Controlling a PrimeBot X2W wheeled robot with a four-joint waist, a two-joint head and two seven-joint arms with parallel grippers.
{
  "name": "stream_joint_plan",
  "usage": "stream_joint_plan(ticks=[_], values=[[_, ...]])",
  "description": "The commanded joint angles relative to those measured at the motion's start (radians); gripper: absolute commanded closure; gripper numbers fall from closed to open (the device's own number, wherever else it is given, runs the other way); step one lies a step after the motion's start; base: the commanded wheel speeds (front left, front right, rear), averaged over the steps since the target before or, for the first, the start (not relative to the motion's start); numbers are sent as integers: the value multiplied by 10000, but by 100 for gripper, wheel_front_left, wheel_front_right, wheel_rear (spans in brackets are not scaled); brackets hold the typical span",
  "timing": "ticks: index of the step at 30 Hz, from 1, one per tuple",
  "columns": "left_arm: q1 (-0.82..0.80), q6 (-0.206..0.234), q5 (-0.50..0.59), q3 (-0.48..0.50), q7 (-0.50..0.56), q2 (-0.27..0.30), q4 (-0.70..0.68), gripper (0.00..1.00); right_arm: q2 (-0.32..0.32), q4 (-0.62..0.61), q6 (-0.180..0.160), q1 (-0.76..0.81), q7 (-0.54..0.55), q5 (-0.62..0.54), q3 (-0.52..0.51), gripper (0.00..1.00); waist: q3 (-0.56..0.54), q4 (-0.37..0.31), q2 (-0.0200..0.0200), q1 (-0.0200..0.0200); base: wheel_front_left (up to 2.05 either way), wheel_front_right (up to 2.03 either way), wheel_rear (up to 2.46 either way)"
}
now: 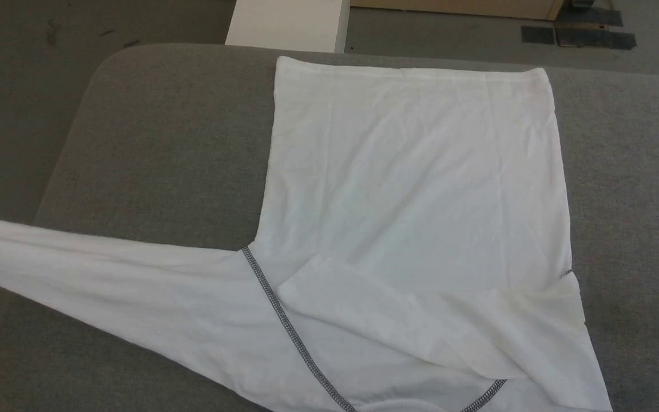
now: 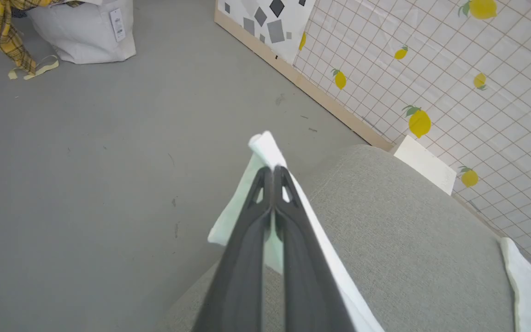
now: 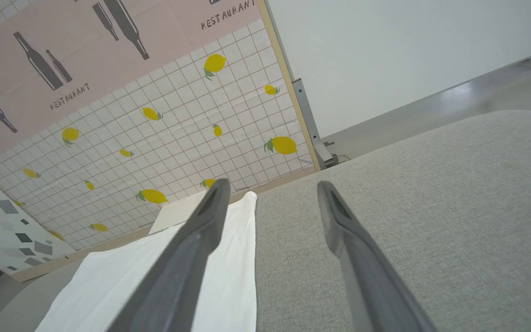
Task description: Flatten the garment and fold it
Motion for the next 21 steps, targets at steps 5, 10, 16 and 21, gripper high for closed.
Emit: stream_joint_plan(ticks=[5,10,16,21], values=[[-63,-555,-240,-653,413,-260,-1329,100,1,171,-13,201,-33,118,116,0,-390,25,0,1,0,0,0],[-264,-822,-415,-1713,928,-965,-2744,100,1,315,-13,338,-95,208,171,0,-601,-85,0,1,0,0,0],[-1079,-952,-450,-3830,1377,-2588,-3981,100,1,400,-13,426,-139,288,179,0,-689,-251,0,1,0,0,0],[-1681,-867,-62,-5691,1513,-4080,-3934,100,1,468,-13,362,-196,380,373,0,-578,-605,0,1,0,0,0]])
